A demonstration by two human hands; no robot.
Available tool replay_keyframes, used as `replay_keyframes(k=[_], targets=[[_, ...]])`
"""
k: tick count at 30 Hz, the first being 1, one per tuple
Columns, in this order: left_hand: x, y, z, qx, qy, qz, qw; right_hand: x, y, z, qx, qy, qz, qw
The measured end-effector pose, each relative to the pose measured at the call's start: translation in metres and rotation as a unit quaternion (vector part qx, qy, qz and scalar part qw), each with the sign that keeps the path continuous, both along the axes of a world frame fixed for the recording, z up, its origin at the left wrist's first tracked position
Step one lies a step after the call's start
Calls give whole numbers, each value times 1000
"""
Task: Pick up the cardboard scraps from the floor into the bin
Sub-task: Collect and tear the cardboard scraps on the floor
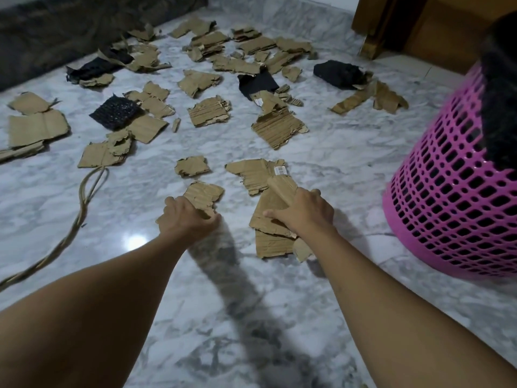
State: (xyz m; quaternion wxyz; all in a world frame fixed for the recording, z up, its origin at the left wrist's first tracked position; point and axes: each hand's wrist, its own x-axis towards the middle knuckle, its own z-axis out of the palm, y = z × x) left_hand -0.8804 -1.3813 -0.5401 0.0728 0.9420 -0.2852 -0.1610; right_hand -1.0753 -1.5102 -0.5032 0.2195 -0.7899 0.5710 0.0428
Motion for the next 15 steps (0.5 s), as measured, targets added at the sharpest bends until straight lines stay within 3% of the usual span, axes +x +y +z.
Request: replay_keyframes(k=[4,8,15], targets=[[3,-6,2,-18,3,-9,1000,16,-5,-10,30,13,-68,997],[6,-5,2,-52,2,-35,998,21,-10,-23,94,-70,-144,983],[4,-16,8,-83,2,-66,994,13,-7,-24,35,-74,-154,985]])
